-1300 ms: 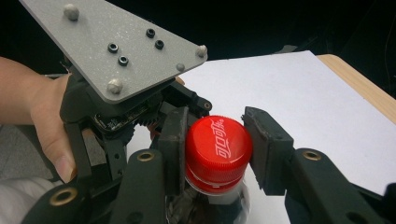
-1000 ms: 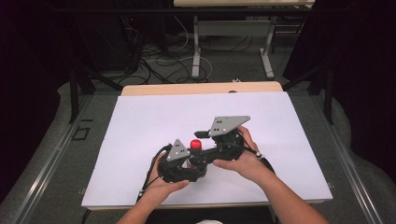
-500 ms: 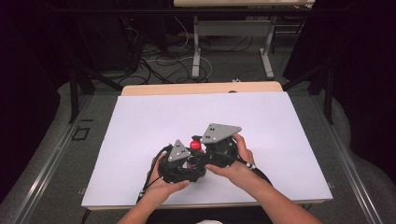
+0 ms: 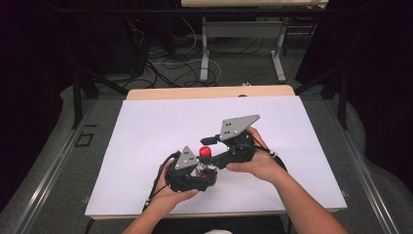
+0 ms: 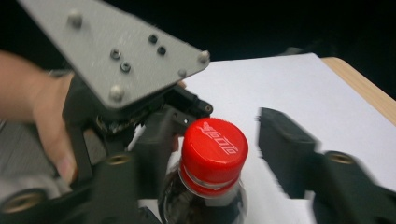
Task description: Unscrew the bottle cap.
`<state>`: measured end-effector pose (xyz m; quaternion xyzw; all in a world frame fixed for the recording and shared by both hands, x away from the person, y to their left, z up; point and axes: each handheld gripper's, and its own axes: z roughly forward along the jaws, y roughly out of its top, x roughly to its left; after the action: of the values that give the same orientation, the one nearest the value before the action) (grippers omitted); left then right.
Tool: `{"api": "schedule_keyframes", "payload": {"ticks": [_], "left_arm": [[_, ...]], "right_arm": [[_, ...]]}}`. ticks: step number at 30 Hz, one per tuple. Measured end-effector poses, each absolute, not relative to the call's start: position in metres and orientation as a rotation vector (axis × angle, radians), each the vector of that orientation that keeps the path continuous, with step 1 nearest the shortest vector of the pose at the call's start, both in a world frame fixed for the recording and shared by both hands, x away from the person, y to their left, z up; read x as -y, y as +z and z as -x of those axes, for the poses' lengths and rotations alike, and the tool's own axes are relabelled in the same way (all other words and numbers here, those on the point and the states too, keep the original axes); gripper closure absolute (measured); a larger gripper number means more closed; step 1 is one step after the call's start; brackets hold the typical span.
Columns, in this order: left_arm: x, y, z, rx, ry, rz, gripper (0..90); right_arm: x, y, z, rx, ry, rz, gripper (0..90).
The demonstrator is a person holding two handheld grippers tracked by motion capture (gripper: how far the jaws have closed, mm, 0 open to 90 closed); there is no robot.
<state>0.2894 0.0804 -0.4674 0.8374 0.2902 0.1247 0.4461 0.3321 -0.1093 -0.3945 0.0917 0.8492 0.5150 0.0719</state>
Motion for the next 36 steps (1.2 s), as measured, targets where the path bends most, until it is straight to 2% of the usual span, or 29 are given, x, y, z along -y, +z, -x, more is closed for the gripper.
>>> {"api": "schedule_keyframes", "payload": {"ticks": [7,11,12,17,20,29,36], "left_arm": [[-0.081,-0.469,-0.291,-0.736,0.328,-2.069,30.2],[-0.08,-0.469,-0.291,-0.736,0.326,-2.068,30.1],[-0.081,-0.468,-0.291,-0.73,0.317,-2.084,30.2],[-0.079,-0.468,-0.29,-0.731,0.338,-2.071,30.2],[-0.079,-0.469,-0.29,-0.726,0.334,-2.075,30.2],[-0.081,-0.466,-0.29,-0.72,0.302,-2.061,30.2],[-0.08,-0.468,-0.29,-0.722,0.301,-2.069,30.2]], "right_arm": [[0.102,-0.394,-0.306,-2.401,1.468,-0.55,44.2],[0.096,-0.396,-0.298,-2.378,1.435,-0.547,46.9],[0.096,-0.396,-0.3,-2.377,1.429,-0.546,50.7],[0.094,-0.398,-0.304,-2.395,1.419,-0.588,54.2],[0.091,-0.4,-0.305,-2.381,1.407,-0.569,59.9],[0.105,-0.392,-0.327,-2.519,1.541,-0.456,61.2],[0.108,-0.386,-0.327,-2.497,1.556,-0.411,61.1]]}}
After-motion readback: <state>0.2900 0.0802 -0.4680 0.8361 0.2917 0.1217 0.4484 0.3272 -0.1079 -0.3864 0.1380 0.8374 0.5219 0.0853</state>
